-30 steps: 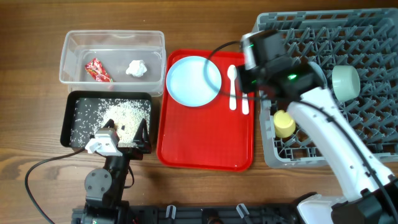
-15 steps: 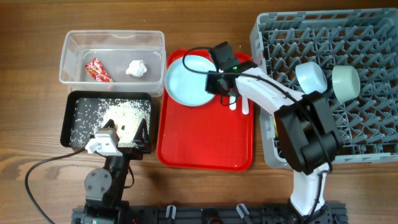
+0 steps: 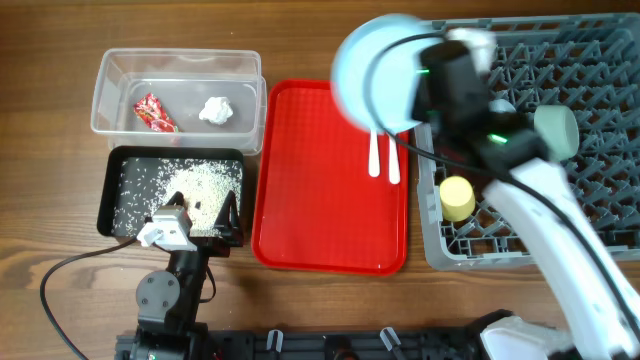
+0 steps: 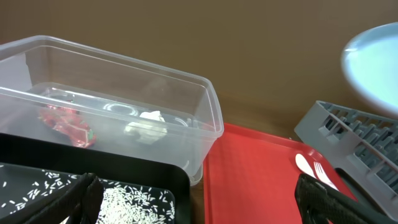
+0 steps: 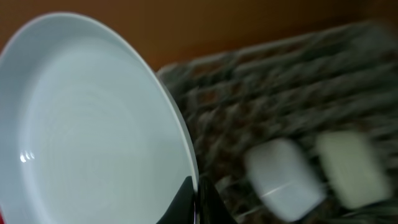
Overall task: Sort waste into correct bins and load items into the dishwasher rack
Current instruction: 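Grasp the light-blue plate with the right gripper and stand it in the rack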
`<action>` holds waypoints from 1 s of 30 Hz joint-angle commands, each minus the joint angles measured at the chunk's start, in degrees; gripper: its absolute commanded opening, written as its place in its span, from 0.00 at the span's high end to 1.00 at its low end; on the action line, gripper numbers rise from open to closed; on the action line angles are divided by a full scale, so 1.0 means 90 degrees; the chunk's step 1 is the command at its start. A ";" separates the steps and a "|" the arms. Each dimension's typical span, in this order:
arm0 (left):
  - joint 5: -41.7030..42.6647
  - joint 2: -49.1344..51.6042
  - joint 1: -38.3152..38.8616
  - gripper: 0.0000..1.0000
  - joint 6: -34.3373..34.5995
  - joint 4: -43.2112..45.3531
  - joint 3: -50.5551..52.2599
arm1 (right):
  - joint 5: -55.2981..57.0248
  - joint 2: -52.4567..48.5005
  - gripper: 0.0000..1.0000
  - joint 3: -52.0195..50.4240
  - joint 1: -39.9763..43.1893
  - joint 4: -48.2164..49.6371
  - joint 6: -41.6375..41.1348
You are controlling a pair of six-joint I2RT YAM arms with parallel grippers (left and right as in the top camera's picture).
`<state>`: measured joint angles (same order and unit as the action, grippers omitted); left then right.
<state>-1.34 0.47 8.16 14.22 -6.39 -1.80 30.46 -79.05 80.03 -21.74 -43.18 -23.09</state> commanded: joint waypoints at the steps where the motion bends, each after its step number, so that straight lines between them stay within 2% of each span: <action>1: 0.0075 -0.0034 -0.0046 0.00 -0.0036 0.0022 0.0046 | 0.1183 0.0352 0.96 0.0015 0.1132 0.0872 0.1814; 5: 0.0075 -0.0034 -0.0046 0.00 -0.0036 0.0022 0.0046 | 0.1195 -0.0151 0.96 0.0012 0.1996 0.1870 0.3330; 6: 0.0075 -0.0034 -0.0046 0.00 -0.0036 0.0022 0.0046 | 0.1321 -0.0389 0.96 0.0012 0.2123 0.2103 0.3762; 8: 0.0075 -0.0034 -0.0046 0.00 -0.0036 0.0022 0.0046 | 0.2067 -0.0952 0.96 0.0012 0.2446 0.2543 0.3946; 10: 0.0075 -0.0034 -0.0046 0.00 -0.0036 0.0022 0.0046 | 0.2188 -0.1438 0.96 0.0012 0.2735 0.2980 0.4813; 12: 0.0075 -0.0034 -0.0046 0.00 -0.0036 0.0022 0.0046 | 0.2346 -0.1897 0.96 0.0012 0.2817 0.3441 0.5656; 13: 0.0075 -0.0034 -0.0046 0.00 -0.0036 0.0022 0.0046 | 0.2754 -0.2203 0.96 0.0012 0.2817 0.4027 0.6171; 16: 0.0075 -0.0034 -0.0046 0.00 -0.0036 0.0022 0.0046 | 0.2778 -0.2637 0.96 0.0012 0.2810 0.4653 0.7174; 22: 0.0075 -0.0034 -0.0046 0.00 -0.0036 0.0022 0.0046 | 0.2441 -0.2956 0.95 0.0012 0.2450 0.4656 0.7252; 25: 0.0075 -0.0034 -0.0046 0.00 -0.0036 0.0022 0.0046 | 0.2327 -0.2956 0.88 0.0012 0.2113 0.4726 0.7237; 27: 0.0075 -0.0034 -0.0046 0.00 -0.0036 0.0022 0.0046 | 0.2397 -0.2953 0.96 0.0012 0.1936 0.4719 0.7235; 30: 0.0075 -0.0034 -0.0046 0.00 -0.0036 0.0022 0.0046 | 0.2620 -0.2953 0.96 0.0012 0.1911 0.4724 0.7237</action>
<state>-1.34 0.51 8.16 14.22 -6.39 -1.80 54.76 -103.28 80.20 -4.51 0.27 42.37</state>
